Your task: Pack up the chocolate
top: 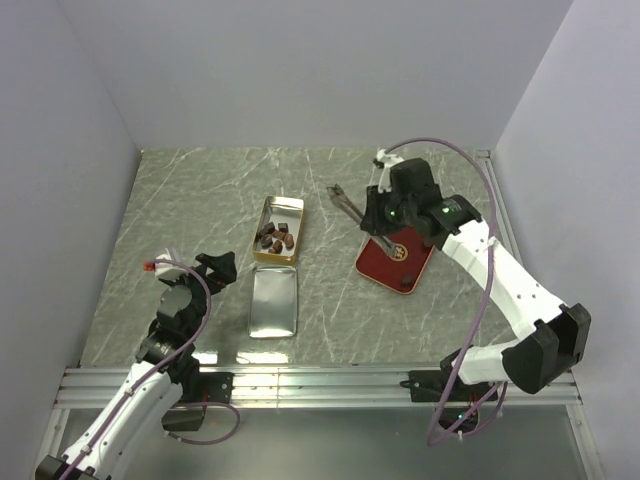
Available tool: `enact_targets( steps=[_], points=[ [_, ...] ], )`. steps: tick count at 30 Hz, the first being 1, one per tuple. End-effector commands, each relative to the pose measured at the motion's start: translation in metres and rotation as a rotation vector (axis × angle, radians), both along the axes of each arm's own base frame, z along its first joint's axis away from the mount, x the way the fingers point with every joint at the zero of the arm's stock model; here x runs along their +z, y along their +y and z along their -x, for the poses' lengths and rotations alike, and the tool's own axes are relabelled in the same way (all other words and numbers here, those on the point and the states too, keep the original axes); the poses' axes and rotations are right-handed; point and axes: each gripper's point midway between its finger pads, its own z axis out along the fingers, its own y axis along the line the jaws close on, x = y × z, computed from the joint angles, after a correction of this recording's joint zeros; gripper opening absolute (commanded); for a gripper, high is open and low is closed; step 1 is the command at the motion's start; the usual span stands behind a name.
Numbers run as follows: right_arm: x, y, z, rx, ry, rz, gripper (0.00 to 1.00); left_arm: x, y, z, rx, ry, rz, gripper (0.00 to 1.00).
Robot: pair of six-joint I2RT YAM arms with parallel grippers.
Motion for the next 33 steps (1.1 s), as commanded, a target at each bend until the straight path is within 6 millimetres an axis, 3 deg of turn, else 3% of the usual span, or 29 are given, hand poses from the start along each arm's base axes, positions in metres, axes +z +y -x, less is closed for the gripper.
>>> enact_targets(
  steps=[1,7,17,33],
  points=[
    [0.019,0.033,0.011,0.078,-0.063,-0.093,0.3,0.007,0.0,-0.002,0.005,-0.021,0.011,0.99],
    [0.015,0.083,0.029,0.207,-0.063,-0.147,0.3,0.006,0.0,-0.002,0.005,-0.018,0.009,0.99],
    [0.003,0.125,0.03,0.276,-0.06,-0.168,0.3,0.005,0.0,-0.002,0.005,-0.015,0.008,1.0],
    [-0.02,0.133,0.016,0.232,-0.038,-0.112,0.31,0.006,-0.001,-0.002,0.004,-0.018,0.011,0.99]
  ],
)
